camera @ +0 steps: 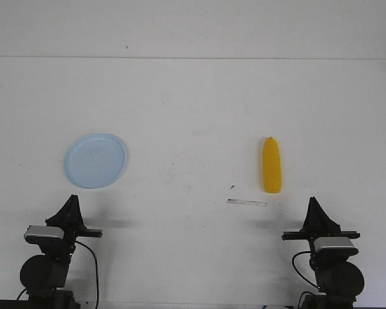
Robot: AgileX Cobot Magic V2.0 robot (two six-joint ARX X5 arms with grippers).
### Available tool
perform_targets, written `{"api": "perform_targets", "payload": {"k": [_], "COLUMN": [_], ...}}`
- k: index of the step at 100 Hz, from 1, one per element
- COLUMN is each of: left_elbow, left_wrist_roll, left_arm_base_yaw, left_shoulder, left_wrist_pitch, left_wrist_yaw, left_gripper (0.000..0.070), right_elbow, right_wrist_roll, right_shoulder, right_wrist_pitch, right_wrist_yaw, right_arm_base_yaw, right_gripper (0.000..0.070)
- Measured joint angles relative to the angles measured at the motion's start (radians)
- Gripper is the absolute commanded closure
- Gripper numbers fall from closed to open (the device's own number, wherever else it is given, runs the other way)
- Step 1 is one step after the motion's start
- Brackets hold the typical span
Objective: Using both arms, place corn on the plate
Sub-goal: 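Move the left gripper forward to the edge of the light blue plate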
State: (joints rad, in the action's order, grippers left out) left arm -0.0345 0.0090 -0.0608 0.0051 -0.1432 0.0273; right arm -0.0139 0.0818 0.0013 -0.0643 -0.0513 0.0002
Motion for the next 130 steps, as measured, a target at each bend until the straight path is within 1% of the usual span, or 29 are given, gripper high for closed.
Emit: {"api": "perform_targets", "payload": {"k": [29,39,51,60,74,90,98,117,130], "left_elbow": [0.0,0.0,-0.003,-0.03,-0.139,-0.278,-0.347,-0.519,-0.647], "left_wrist_roll": [0.0,-0.003,-0.051,-0.08,-0.091,-0.098,-0.096,-0.038,-0.017], "left_arm_base_yaw": [0.0,0.0,0.0,0.0,0.0,0.0,0.0,0.0,0.0], "left_shoulder": [0.0,0.0,0.0,0.007,0.06,0.207,0.319,0.614,0.827], "left_wrist_pitch": [-0.001,-0.033,-0.098,-0.087,-0.059,-0.032,-0.028,-0.021,0.067], "left_wrist_yaw": [0.0,0.0,0.0,0.0,0.0,0.0,0.0,0.0,0.0], "left_gripper": [0.0699,0.0699,0.0699,0.0699,0.0699,0.0699,0.0699,0.0699,0.0699], "right_elbow": [0.0,0.0,0.0,0.0,0.0,0.0,0.0,0.0,0.0], "right_wrist_roll": [0.0,0.0,0.0,0.0,0.0,0.0,0.0,0.0,0.0], "right_shoulder": [0.0,0.0,0.0,0.0,0.0,0.0,0.0,0.0,0.0], "right_wrist_pitch": [0.0,0.0,0.0,0.0,0.0,0.0,0.0,0.0,0.0], "right_wrist_yaw": [0.0,0.0,0.0,0.0,0.0,0.0,0.0,0.0,0.0], "right_arm_base_yaw": [0.0,0.0,0.0,0.0,0.0,0.0,0.0,0.0,0.0], "right_gripper": [0.0687,0.0687,0.0687,0.0687,0.0688,0.0688,0.0688,0.0687,0.0688]}}
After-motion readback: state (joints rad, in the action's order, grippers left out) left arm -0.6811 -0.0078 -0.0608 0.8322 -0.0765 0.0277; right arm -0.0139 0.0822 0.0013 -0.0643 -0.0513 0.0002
